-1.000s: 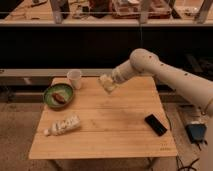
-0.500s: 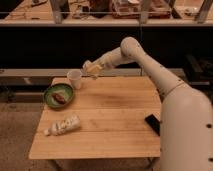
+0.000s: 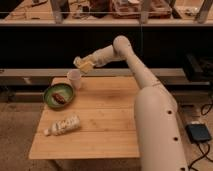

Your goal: Place the white sponge in the ceramic cup

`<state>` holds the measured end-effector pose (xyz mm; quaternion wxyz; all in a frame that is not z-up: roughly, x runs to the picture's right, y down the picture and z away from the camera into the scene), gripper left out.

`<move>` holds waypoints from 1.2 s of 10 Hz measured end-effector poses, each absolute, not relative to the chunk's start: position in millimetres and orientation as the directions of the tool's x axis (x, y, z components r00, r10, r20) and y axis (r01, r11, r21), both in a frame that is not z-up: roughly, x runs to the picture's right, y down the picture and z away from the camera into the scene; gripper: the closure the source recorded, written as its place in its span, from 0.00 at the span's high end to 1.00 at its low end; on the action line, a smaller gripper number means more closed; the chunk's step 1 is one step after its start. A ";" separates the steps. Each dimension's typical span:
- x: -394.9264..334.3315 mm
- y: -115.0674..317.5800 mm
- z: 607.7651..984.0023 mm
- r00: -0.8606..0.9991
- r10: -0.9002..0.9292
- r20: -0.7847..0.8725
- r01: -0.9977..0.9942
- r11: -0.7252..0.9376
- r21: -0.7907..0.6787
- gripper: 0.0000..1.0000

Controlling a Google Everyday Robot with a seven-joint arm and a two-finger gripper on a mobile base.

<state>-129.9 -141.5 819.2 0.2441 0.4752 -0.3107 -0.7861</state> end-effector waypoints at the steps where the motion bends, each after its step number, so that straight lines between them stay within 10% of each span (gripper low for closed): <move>1: -136.5 -143.7 826.3 -0.422 -0.682 -0.597 0.104 -0.691 0.715 0.00; 12: -194.8 -145.1 843.8 -0.271 -0.715 -0.644 0.224 -0.698 0.681 0.00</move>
